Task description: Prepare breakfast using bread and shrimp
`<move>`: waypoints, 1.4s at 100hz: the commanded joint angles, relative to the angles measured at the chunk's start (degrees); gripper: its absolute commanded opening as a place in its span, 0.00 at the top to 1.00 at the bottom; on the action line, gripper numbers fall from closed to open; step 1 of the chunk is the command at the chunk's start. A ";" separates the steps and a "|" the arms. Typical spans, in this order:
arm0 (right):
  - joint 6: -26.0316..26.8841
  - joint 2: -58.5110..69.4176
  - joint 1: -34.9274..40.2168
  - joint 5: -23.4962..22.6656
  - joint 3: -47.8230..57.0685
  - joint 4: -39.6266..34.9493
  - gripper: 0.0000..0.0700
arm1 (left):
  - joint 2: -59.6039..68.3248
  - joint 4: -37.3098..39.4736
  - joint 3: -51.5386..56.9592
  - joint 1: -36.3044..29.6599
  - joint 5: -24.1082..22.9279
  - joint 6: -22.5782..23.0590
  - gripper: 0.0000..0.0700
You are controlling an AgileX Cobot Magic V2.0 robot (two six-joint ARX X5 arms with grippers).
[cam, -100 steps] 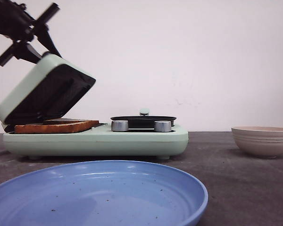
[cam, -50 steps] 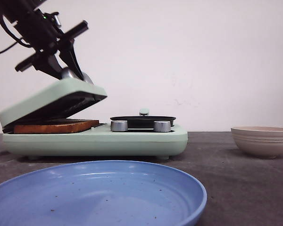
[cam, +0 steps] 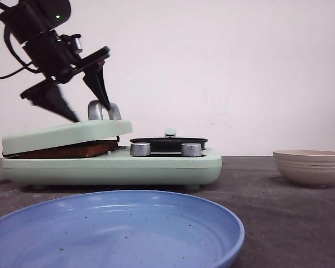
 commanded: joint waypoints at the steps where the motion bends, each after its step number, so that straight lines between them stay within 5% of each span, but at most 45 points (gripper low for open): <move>1: 1.36 0.31 0.39 0.02 0.28 0.13 0.99 | 0.04 0.33 1.11 -0.15 -0.24 0.96 0.13; 21: 4.00 0.33 0.39 0.07 0.28 0.17 0.99 | -6.69 1.66 1.81 -0.24 -0.24 0.61 0.23; 30: 5.38 0.61 0.37 0.57 0.28 0.52 0.99 | -11.08 0.81 1.81 -0.24 -0.24 0.07 0.51; 40: 8.39 1.55 0.20 3.23 0.28 2.12 0.99 | -16.70 -0.66 1.81 -0.24 0.33 -4.42 1.00; 53: 9.57 2.47 -1.31 7.98 0.31 7.02 0.99 | -24.76 -1.60 1.81 -0.44 4.13 -5.09 1.00; 72: 16.24 7.08 -8.44 5.64 2.14 13.20 0.99 | -35.80 -3.91 1.81 -2.56 4.87 -0.98 1.00; 107: 15.41 31.56 -37.40 -24.81 17.05 3.37 0.99 | -46.82 -15.02 1.81 -5.64 -0.66 3.21 1.00; 123: 15.39 41.53 -47.30 -35.65 19.80 -1.86 0.50 | -49.77 -20.50 1.79 -8.20 -0.57 3.19 1.00; 140: 11.32 50.64 -50.82 -35.56 19.78 -8.09 0.49 | -52.98 -22.99 1.79 -9.99 -0.59 3.34 1.00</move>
